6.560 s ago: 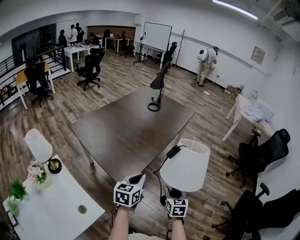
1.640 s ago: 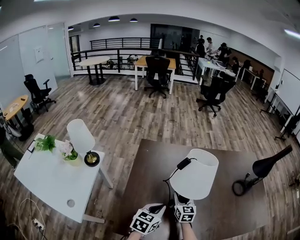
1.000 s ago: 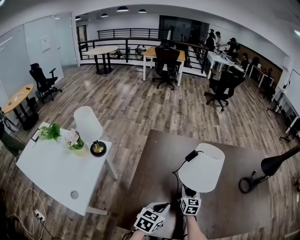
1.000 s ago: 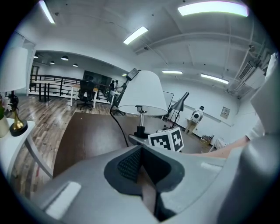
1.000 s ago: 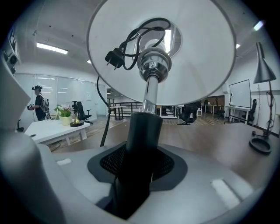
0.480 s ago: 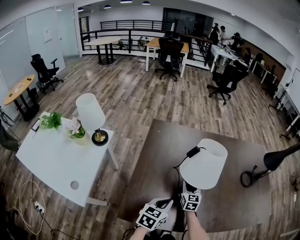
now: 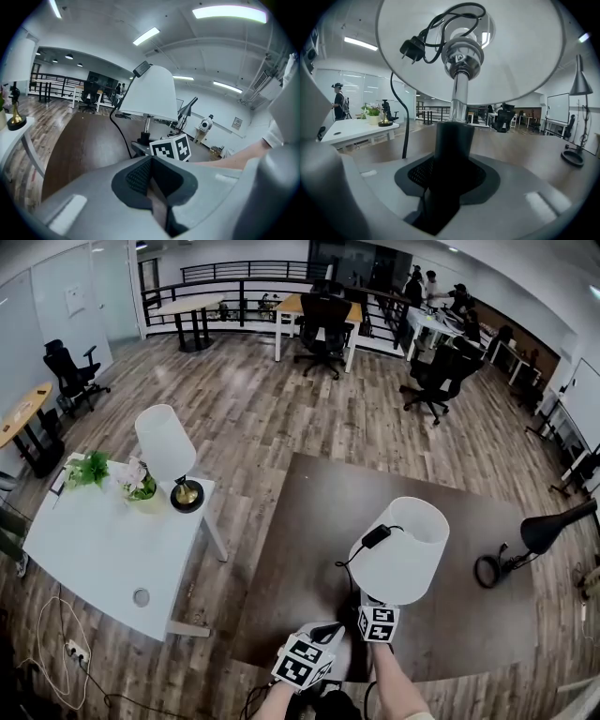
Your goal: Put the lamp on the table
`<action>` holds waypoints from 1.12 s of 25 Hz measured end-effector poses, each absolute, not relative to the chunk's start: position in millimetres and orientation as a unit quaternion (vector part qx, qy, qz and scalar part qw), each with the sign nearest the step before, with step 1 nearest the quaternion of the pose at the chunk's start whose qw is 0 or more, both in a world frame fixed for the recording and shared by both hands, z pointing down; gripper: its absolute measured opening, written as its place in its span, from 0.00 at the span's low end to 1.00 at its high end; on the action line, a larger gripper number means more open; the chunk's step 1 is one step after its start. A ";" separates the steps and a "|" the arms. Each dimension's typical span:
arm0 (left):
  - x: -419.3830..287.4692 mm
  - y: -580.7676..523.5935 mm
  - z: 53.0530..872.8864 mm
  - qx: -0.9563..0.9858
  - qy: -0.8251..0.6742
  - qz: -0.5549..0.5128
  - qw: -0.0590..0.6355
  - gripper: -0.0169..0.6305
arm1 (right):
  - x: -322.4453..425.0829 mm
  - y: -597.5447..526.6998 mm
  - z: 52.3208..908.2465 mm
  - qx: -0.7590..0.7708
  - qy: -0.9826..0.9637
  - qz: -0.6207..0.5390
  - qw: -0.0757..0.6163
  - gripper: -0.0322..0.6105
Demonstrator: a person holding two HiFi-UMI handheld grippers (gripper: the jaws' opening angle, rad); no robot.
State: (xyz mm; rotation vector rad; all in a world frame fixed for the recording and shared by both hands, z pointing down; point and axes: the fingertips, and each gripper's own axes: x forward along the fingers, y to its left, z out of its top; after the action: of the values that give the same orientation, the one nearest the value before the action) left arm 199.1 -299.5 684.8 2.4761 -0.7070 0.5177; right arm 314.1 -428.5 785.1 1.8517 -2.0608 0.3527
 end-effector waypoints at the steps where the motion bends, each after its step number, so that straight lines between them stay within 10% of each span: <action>1: 199.6 -298.7 683.9 0.912 -0.261 0.189 0.253 0.03 | 314.5 -426.0 784.9 0.653 -0.727 0.124 0.175 0.31; 28: 199.3 -239.3 689.1 0.911 -0.263 0.194 0.252 0.03 | 319.2 -395.7 784.7 0.672 -0.709 0.107 0.183 0.33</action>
State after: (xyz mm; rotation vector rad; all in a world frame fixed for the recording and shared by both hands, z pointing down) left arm 199.3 -239.3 689.1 2.4771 -0.7152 0.5272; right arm 319.2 -395.7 784.7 1.8971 -2.0009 0.3007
